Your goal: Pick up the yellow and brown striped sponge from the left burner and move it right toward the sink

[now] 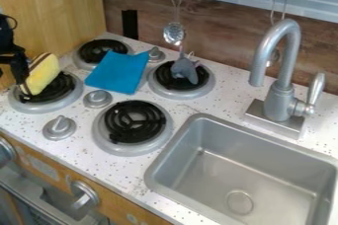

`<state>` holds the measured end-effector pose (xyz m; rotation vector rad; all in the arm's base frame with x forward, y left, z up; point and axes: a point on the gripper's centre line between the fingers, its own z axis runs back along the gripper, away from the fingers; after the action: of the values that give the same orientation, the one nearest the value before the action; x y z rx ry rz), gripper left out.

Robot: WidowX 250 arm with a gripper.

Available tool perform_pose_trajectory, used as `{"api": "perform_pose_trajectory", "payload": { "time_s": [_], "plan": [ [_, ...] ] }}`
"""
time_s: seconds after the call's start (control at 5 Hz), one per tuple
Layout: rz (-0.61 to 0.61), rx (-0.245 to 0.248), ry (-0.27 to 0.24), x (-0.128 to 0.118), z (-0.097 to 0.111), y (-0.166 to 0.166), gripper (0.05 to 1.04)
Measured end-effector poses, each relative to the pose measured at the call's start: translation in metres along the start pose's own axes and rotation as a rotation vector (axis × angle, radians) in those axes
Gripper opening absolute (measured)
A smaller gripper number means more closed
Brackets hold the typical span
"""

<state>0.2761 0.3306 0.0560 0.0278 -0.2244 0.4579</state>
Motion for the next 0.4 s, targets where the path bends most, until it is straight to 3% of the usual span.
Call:
{"api": "perform_pose_trajectory", "payload": {
  "time_s": [0.2,0.4],
  "plan": [
    [0.01,-0.013,-0.003,0.0061,-0.0045,-0.0009,0.691],
    [0.05,-0.096,-0.004,0.0128,-0.0108,-0.0109,0.394]
  ]
}}
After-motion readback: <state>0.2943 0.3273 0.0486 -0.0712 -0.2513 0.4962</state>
